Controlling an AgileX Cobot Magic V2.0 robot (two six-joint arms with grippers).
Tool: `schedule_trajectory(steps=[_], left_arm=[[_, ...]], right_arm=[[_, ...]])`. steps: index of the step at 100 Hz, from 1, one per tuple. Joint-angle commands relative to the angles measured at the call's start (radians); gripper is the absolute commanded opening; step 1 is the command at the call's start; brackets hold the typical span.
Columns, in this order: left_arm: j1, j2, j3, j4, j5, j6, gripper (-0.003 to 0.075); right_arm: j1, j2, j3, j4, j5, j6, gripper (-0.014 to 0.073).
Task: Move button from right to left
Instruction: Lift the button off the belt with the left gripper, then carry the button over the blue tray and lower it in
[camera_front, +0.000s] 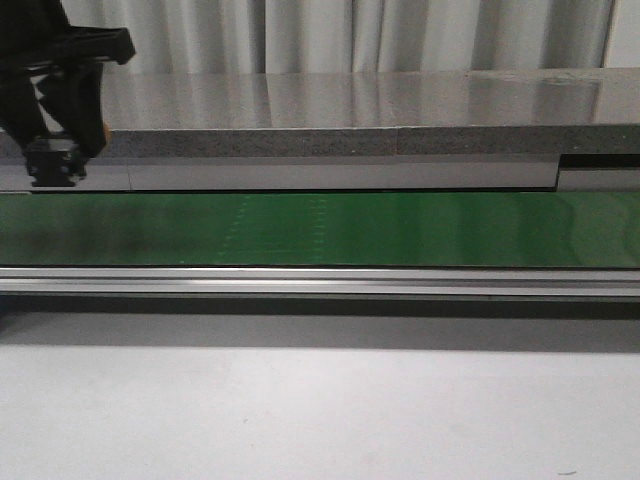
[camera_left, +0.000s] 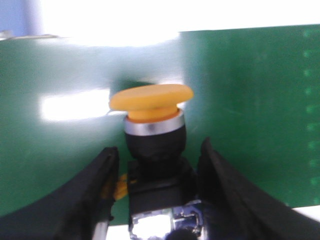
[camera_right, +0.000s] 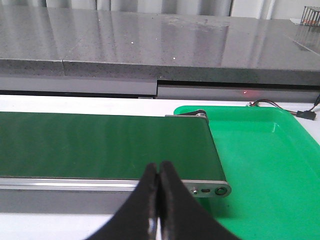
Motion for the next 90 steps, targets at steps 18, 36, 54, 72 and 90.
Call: schedule_trajectory(steps=[18, 36, 54, 72, 90], left_arm=[[0.137, -0.091, -0.027, 0.025, 0.041, 0.021, 0.0221], [0.226, -0.096, -0.027, 0.025, 0.065, 0.058, 0.0221], [0.311, -0.096, -0.027, 0.025, 0.065, 0.106, 0.0221], [0.405, -0.096, -0.027, 0.025, 0.061, 0.186, 0.0221], [0.498, -0.093, -0.027, 0.025, 0.061, 0.29, 0.0221]], right_arm=[[0.003, 0.011, -0.023, -0.01, -0.087, -0.001, -0.0067], [0.003, 0.011, -0.023, -0.01, -0.087, -0.001, -0.0067], [0.003, 0.011, -0.023, -0.01, -0.087, -0.001, -0.0067], [0.003, 0.011, -0.023, -0.01, -0.087, -0.001, -0.0067], [0.003, 0.011, -0.023, -0.01, -0.087, -0.001, -0.0067]])
